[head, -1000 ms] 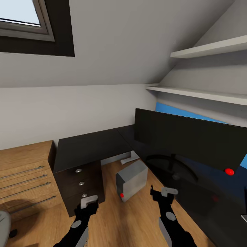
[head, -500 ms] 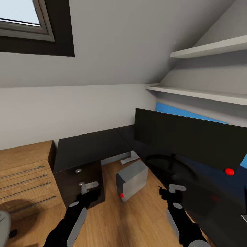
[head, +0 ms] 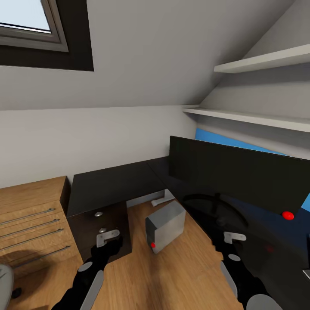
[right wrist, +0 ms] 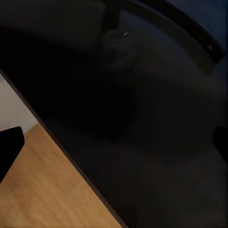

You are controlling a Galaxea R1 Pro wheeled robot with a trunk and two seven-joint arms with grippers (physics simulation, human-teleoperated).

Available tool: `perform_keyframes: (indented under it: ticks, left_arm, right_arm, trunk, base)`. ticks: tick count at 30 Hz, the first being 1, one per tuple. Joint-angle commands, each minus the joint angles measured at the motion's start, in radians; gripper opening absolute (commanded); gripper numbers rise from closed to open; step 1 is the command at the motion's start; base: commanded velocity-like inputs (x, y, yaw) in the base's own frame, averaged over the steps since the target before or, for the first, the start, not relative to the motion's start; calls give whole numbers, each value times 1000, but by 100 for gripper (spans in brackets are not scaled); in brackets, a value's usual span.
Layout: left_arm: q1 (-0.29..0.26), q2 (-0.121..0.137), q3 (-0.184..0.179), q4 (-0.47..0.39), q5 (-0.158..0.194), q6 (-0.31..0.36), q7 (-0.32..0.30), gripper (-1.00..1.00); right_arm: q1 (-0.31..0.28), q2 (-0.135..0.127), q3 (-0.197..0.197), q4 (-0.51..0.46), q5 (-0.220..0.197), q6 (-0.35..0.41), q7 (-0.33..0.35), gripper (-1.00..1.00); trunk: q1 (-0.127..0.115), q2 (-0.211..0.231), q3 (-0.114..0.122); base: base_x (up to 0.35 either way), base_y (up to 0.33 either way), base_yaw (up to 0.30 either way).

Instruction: In the bedroom, organize the workspace by keeping the computer under the desk, ensuring the monitor is on the desk, placing the keyboard on the desk next to the monitor, placing the mouse on the desk next to the keyboard, moving the folder from the swivel chair onto the desk next to the mouse, stacking the notebook on top of the folder with the pen on top of the notebook, and positioning the swivel chair next to the desk.

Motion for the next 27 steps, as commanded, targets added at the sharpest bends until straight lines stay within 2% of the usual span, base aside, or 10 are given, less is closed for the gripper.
perform_keyframes:
  ticks: [1,4,12,19,27]
  left_arm:
    - [2,1,-2,-7,10,3,8,100]
    - [5,1,-2,-17,10,3,9,100]
    - [43,1,-2,-87,11,5,9,100]
    - [61,2,-1,-134,12,13,9,100]
    - [114,8,0,-267,13,131,9,100]
  right_arm:
    - [-1,-2,-2,1,5,-4,-2,100]
    - [-2,-4,-12,5,4,-14,-2,100]
    - [-7,-5,-92,42,-4,-83,-2,100]
    - [-50,-4,-106,155,-5,-160,-2,100]
    - [-84,-4,-109,218,-6,-183,-2,100]
  trunk:
    - [0,-1,-1]
    - [0,-1,-1]
    - [0,-1,-1]
    - [0,-1,-1]
    - [0,-1,-1]
  base:
    - [0,0,0]
    - [0,0,0]
    - [0,0,0]
    - [0,0,0]
    - [0,0,0]
